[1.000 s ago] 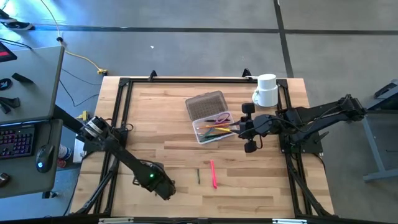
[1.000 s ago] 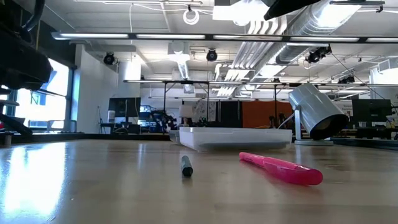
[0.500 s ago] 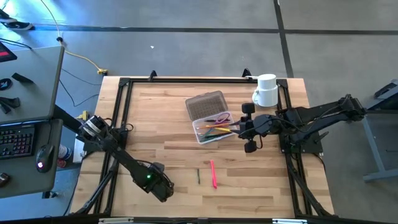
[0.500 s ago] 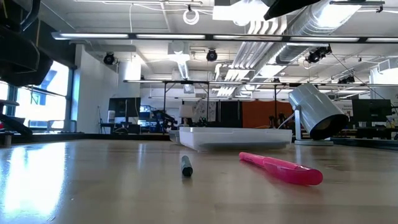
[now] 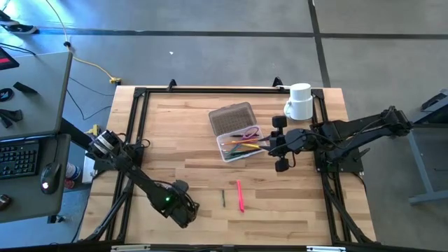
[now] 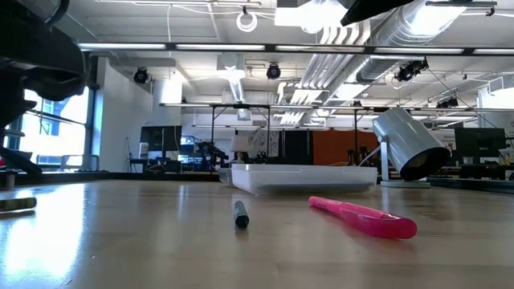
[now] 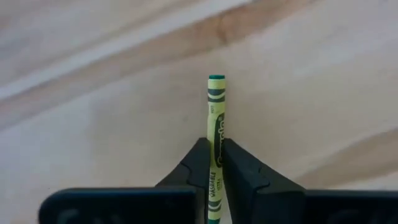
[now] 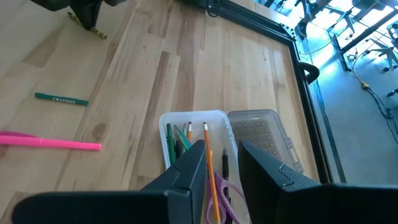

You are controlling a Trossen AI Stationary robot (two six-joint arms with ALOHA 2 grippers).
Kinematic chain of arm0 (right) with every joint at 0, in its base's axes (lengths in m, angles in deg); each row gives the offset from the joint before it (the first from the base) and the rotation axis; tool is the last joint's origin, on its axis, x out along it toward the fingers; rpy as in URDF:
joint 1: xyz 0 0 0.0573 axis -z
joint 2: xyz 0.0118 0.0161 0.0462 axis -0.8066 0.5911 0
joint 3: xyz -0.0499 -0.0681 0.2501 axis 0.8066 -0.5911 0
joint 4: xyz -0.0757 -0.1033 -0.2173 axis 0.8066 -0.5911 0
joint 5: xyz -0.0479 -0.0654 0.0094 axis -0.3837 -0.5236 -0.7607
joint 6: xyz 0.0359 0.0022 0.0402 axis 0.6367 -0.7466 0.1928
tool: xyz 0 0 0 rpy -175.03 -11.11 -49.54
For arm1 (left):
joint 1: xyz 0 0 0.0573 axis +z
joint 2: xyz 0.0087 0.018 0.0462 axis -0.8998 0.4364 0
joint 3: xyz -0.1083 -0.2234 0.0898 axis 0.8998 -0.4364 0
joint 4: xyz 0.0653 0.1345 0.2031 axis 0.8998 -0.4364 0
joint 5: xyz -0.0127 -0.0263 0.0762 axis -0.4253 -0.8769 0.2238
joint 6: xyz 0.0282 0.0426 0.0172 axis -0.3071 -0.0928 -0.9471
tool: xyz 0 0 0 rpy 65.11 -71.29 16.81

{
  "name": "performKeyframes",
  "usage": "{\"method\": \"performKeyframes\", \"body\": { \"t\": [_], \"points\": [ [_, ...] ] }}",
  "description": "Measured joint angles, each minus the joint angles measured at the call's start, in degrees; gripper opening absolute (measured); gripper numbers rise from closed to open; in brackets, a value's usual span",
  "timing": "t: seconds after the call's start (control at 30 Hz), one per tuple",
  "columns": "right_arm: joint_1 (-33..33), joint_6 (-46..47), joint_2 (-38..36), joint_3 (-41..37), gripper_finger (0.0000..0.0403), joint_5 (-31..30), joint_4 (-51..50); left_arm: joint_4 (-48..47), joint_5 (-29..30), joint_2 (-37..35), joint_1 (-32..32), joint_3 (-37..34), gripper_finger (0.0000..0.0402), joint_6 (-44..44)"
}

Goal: Pick & place school supplies into a supply box
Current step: Put the light green crayon into the gray supply box

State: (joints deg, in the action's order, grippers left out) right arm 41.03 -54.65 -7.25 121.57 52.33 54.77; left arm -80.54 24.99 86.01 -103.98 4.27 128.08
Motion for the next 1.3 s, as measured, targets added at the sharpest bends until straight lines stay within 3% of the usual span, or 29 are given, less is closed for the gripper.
{"method": "performKeyframes", "body": {
  "t": [0.17,0.3,0.57,0.9,1.3],
  "points": [
    [0.0,0.0,0.0,0.0,0.0079,0.0,0.0,0.0,3.2,0.0,1.8,0.0,0.0059,-0.9],
    [0.0,0.0,0.0,0.0,0.0079,-0.1,0.1,0.0,4.5,0.1,6.4,0.0,0.0046,-8.0],
    [0.0,-1.4,0.0,0.0,0.0079,-0.2,1.1,4.3,4.9,0.4,21.8,1.3,0.0058,-32.8],
    [0.0,-1.5,0.0,0.0,0.0079,-0.2,0.4,4.6,2.9,0.3,39.3,13.0,0.0049,-60.3],
    [0.0,-0.6,0.0,0.0,0.0079,-0.2,0.0,16.9,-1.6,2.5,43.7,16.9,0.0073,-76.9]
  ]
}}
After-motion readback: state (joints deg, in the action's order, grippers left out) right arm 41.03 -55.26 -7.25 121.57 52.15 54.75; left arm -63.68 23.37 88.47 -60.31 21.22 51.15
